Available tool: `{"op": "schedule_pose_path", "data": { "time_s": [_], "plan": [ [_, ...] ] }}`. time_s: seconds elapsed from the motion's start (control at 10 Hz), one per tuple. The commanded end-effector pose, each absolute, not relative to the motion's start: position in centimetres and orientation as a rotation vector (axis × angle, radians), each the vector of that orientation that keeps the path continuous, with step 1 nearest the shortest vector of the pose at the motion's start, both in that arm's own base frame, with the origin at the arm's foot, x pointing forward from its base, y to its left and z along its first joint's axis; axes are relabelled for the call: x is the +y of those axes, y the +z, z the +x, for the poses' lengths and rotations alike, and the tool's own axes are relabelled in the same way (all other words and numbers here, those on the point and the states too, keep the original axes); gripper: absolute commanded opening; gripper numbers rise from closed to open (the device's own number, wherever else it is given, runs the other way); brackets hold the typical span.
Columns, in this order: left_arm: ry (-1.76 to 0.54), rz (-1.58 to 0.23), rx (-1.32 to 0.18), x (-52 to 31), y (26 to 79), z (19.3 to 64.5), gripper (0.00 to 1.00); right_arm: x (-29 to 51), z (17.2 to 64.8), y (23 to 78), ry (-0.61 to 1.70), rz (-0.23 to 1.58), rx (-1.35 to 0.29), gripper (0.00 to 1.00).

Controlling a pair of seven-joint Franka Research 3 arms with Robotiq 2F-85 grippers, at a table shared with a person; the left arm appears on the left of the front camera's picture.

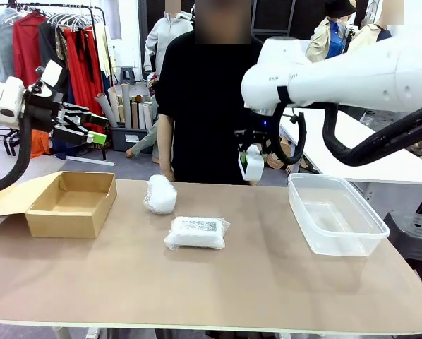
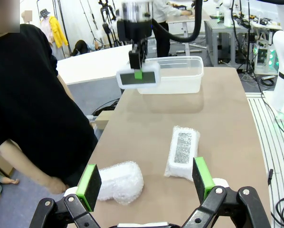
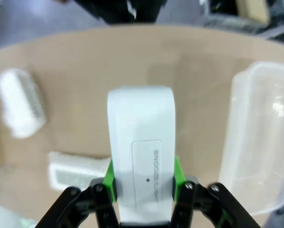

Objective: Separate and place wrapped and unwrapped clocks.
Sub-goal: Pick up the Digital clock indicated by the person.

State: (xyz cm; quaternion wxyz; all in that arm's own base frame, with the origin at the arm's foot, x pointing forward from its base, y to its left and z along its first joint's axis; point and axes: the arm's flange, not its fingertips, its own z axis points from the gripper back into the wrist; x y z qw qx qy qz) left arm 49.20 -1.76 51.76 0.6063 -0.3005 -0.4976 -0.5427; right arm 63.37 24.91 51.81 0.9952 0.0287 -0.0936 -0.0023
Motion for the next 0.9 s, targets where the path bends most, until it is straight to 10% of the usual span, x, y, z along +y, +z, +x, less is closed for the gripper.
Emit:
{"op": "schedule_pose_path", "data": {
  "time_s": [0.0,0.8],
  "plan": [
    [-1.251,-0.683,-1.155,-1.8,51.9,49.1,1.0,25.1,64.1,55.5,0.065,0.042,-0.202,0.0],
    [-1.251,-0.683,-1.155,-1.8,51.9,49.1,1.0,27.5,61.1,67.6,0.143,0.054,-0.386,0.0]
  ]
}}
